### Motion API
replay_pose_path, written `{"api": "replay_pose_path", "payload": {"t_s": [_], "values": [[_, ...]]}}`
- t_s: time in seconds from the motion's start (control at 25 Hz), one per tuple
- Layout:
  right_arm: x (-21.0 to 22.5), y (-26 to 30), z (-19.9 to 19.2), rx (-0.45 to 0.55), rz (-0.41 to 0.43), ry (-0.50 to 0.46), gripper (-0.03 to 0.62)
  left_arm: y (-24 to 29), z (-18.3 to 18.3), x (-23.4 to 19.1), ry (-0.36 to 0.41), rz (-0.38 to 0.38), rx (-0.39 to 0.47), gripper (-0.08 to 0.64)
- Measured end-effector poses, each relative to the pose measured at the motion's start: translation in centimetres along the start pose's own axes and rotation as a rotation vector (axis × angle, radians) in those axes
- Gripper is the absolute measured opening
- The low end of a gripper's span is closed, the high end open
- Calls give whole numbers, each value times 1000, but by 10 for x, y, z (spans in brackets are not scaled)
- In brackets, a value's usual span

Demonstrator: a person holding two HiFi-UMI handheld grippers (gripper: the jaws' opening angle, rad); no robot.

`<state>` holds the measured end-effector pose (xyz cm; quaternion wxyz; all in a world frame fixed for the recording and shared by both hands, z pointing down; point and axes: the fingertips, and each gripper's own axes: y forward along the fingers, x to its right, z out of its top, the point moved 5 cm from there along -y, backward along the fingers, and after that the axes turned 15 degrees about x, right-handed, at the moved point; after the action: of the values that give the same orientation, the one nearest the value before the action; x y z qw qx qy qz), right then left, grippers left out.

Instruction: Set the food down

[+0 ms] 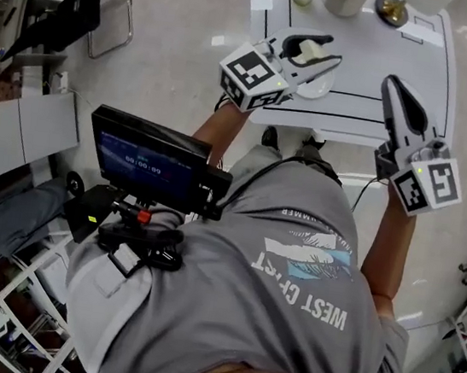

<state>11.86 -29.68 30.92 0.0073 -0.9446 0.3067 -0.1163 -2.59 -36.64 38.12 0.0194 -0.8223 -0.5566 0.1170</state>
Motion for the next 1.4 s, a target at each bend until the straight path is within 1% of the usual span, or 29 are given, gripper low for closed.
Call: {"api": "replay_pose_path", "payload": {"t_s": [0.32, 0.6, 0.76, 0.88, 1.08, 1.32, 1.4], "values": [[-2, -3, -12, -18, -8, 28, 8, -5, -41, -11, 6, 34, -94, 153], [0, -7, -19, -33, -20, 45, 8, -11, -83, -25, -8, 77, -189, 153], [1, -10, -18, -41, -25, 51, 8, -16, -104, -33, 9, 104, -252, 153], [0, -11, -22, -47, -36, 58, 8, -24, -127, -39, 15, 113, -307, 153], [-4, -18, -36, -73, -60, 63, 8, -31, -167, -43, -12, 113, -376, 153], [1, -11, -33, -92, -33, 59, 8, -28, -189, -51, 23, 149, -444, 153], [1, -11, -36, -95, -25, 61, 8, -28, -199, -49, 47, 148, -475, 153]]}}
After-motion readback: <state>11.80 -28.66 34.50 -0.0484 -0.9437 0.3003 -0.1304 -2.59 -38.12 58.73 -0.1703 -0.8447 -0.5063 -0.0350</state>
